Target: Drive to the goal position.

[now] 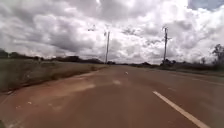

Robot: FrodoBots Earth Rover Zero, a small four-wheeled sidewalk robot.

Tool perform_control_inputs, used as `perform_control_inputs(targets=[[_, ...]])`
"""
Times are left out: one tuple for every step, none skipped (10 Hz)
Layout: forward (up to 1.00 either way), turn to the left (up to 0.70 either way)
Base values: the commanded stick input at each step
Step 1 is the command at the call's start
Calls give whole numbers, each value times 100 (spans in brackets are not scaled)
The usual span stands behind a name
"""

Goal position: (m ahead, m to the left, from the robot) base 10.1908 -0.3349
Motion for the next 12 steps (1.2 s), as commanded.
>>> perform_control_inputs(targets=[[70, 0], [70, 0], [70, 0], [70, 0], [70, 0], [70, 0], [70, 0], [70, -3], [70, -13], [70, -34], [70, -24], [70, -15]])
